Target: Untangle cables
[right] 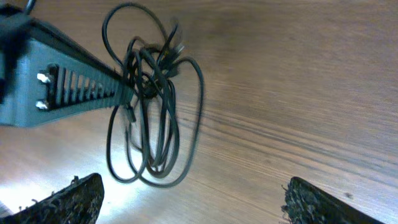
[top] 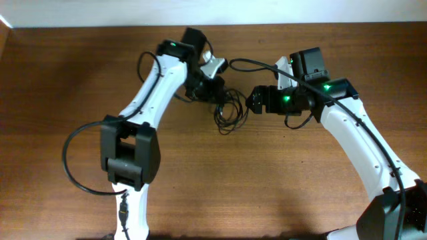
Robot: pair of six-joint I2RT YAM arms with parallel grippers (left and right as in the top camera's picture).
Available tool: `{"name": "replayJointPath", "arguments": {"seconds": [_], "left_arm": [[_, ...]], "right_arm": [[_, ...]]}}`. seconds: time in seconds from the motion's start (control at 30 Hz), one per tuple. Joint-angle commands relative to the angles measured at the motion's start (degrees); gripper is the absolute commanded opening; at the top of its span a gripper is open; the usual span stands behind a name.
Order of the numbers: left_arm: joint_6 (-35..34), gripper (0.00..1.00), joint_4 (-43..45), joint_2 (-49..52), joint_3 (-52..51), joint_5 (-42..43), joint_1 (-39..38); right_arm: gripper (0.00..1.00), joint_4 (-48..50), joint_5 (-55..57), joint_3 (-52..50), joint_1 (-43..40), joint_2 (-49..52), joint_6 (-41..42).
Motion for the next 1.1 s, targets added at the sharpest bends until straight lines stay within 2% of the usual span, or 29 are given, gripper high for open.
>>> {"name": "replayJointPath", "arguments": {"seconds": [0.0, 0.1, 0.2, 0.23, 0.3, 0.4, 0.43, 0.5, 0.6, 0.7, 0.83, 0.9, 0.97, 1.0, 1.03, 1.07], "left_arm": [[5.1, 0.0, -2.1, -0.9, 3.5, 15.2, 2.6], [6.6, 0.0, -2.3, -0.9, 3.5, 23.9, 5.6], [7.0, 0.0, -2.3, -0.9, 3.5, 28.5, 6.4], [7.5, 0.0, -2.3, -0.9, 3.5, 30.7, 6.4], [7.8, 0.0, -2.4, -0.9, 3.5, 33.9, 6.4], [9.3, 0.0, -2.1, -0.9, 3.5, 31.6, 7.7], [9.3, 0.0, -1.8, -0.9, 3.5, 29.5, 8.6], [9.0, 0.0, -1.0, -0.9, 3.5, 18.0, 11.8], [1.9, 0.0, -0.1, -0.9, 3.5, -5.8, 18.3], [-0.5, 0.0, 0.1, -0.9, 3.5, -15.5, 22.7], [-0.5, 0.0, 0.0, -0.9, 3.5, -16.2, 25.1], [0.0, 0.0, 0.0, -0.9, 3.5, -13.1, 24.8], [5.3, 0.0, -1.1, -0.9, 3.5, -6.3, 23.6], [7.1, 0.03, -1.9, -0.9, 3.5, -4.3, 23.0], [10.0, 0.11, -3.1, -0.9, 3.5, -1.4, 22.0], [12.6, 0.25, -4.0, -0.9, 3.5, 0.9, 21.3]], "right_arm": [[0.9, 1.5, -4.0, 1.0, 0.4, 0.2, -1.1], [0.86, 4.2, -8.5, 1.0, 0.4, 0.7, -1.0], [0.79, 6.7, -9.3, 1.0, 1.5, 3.3, -0.9], [0.74, 8.2, -9.1, 1.0, 2.2, 5.2, -0.9], [0.57, 11.6, -9.1, 1.0, 2.7, 8.3, -0.9], [0.12, 12.8, -5.3, 1.0, 1.6, 8.3, -0.1], [0.05, 12.6, -4.5, 1.0, 1.0, 7.9, 0.3], [0.04, 11.5, -4.5, 1.0, -1.6, 5.9, 0.2], [0.04, 5.5, 0.8, 1.0, -7.0, 0.3, 0.2], [0.04, -1.6, 8.0, 1.0, -10.7, -3.1, 0.2], [0.04, -4.1, 4.3, 1.0, -11.9, -3.8, -0.9], [0.04, -4.0, 3.5, 1.0, -9.8, -3.8, -0.9], [0.04, -3.9, 3.5, 1.0, -5.8, -3.8, -0.9], [0.04, -3.9, 3.3, 1.0, -3.9, -3.8, -0.9], [0.04, -3.9, 3.3, 1.0, -2.1, -3.8, -0.9], [0.04, -3.7, 3.3, 1.0, -0.1, -3.8, -0.8]]}}
